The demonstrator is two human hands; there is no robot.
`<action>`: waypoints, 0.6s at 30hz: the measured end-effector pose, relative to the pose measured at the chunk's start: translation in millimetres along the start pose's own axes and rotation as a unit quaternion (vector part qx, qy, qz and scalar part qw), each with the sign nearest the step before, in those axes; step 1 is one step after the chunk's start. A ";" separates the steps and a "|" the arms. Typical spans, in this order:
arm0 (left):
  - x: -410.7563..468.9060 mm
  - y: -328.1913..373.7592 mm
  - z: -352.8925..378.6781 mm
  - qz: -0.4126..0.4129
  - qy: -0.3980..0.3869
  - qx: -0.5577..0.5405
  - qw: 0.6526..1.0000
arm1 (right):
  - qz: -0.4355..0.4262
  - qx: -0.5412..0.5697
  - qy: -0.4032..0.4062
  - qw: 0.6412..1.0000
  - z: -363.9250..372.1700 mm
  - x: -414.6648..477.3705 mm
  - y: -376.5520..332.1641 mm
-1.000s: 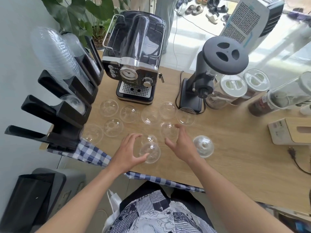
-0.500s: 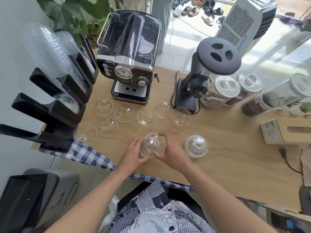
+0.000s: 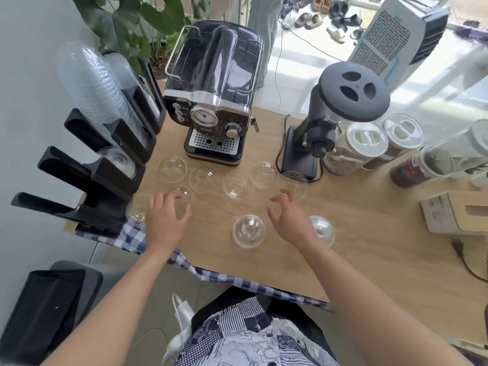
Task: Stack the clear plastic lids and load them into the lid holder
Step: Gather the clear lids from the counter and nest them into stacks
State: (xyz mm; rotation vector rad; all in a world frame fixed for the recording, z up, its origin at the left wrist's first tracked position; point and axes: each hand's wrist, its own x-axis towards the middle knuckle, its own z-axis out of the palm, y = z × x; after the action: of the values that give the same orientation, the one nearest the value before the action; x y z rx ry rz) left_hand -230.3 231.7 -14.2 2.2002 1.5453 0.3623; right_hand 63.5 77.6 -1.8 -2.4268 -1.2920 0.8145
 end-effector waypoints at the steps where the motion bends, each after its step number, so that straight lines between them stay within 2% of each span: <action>1: 3.8 -7.8 -5.2 -0.021 0.025 0.029 0.999 | 0.014 -0.019 -0.012 1.000 -5.1 7.8 5.3; 3: 5.0 -19.4 -12.2 -0.077 0.033 0.079 0.993 | 0.034 -0.059 -0.057 0.996 -13.7 18.3 11.8; 5: -1.2 -26.8 -12.6 -0.116 0.006 0.118 0.986 | 0.038 -0.089 -0.094 0.991 -18.0 22.3 14.9; 9: -19.9 -41.2 -2.8 -0.114 -0.039 0.172 0.978 | 0.027 -0.132 -0.115 0.984 -13.2 22.9 16.6; 14: -25.7 -59.8 2.5 -0.103 -0.019 0.168 0.980 | 0.028 -0.088 -0.066 0.994 -7.6 21.7 9.7; 18: -26.5 -63.7 -6.8 -0.065 0.026 0.131 0.989 | 0.023 0.015 0.023 0.999 -6.3 13.9 4.8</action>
State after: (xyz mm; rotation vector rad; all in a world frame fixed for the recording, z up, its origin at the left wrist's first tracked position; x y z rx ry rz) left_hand -295.2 226.6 -38.2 2.2814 1.8461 0.1843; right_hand 76.5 86.5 -3.9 -2.4464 -1.2024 0.7787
